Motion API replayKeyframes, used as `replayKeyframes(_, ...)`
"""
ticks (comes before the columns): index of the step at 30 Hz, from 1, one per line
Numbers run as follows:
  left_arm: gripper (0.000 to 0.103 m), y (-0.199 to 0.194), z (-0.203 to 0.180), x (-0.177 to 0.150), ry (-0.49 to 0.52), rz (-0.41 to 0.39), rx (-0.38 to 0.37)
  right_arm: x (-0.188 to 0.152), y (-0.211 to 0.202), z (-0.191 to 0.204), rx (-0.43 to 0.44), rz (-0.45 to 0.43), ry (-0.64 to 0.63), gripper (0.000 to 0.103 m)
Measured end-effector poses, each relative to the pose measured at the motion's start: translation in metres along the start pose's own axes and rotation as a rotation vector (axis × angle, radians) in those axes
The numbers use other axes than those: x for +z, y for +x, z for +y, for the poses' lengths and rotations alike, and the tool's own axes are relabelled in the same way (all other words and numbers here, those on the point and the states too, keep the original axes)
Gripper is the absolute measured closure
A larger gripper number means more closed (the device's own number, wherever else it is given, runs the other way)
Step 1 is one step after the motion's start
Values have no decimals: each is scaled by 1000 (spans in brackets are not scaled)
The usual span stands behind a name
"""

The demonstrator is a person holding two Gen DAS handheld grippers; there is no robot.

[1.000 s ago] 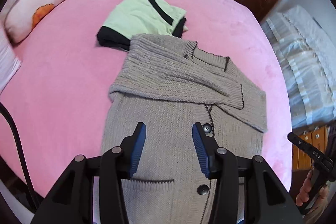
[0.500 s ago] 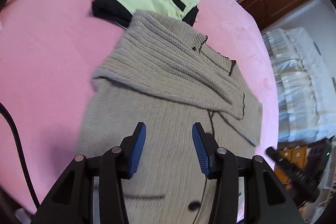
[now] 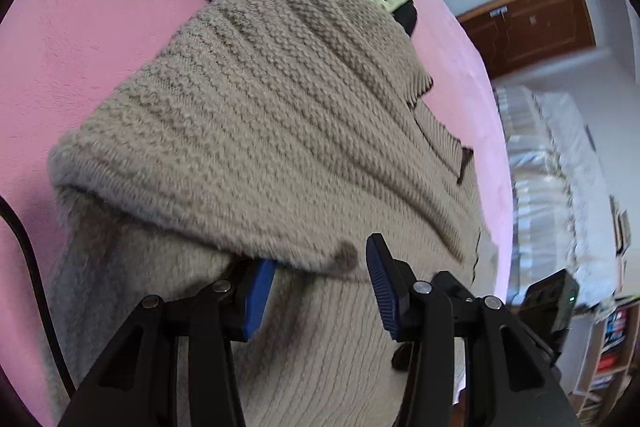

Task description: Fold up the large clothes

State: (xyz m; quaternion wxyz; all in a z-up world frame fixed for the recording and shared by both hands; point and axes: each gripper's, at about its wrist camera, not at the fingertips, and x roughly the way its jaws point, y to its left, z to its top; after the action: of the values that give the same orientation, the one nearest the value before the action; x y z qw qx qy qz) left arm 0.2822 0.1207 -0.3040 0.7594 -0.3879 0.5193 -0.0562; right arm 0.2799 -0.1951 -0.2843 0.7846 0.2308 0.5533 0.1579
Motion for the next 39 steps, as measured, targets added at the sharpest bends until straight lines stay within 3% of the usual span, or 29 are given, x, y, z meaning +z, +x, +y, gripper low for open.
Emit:
replayKeyframes(1,63,2,1,1,-13,-1,-3,1,3,1,7,2,-4,69)
replayKeyframes(3,86,5,2,3,-37,-1,4,1,7,5,-8,5,-28,72)
replayKeyframes(4,89,6,3,4,-50,6,6,1,5,7,1,0,-35,82)
replayKeyframes(6,92,-2,2,2,-51,-2,0,-1,-2,7,41,-2,-18,88)
replayKeyframes(10,93,-24,-3,1,5,-28,-19,-9,-22,2,116,-17,21,89)
replayKeyframes(16,92,-11,10,-6,63,49,58,-28,-6,-4,-3,41,-34,88)
replayKeyframes(25,76,-24,-10,-23,182,91,132,-44,-48,4,-97,-14,-155,87)
replayKeyframes(31,72,-66,-42,-46,322,19,256,-57,-102,15,-138,-85,-211,87)
replayKeyframes(39,65,-139,-90,-61,350,-73,328,-57,-177,32,-129,-177,-224,83)
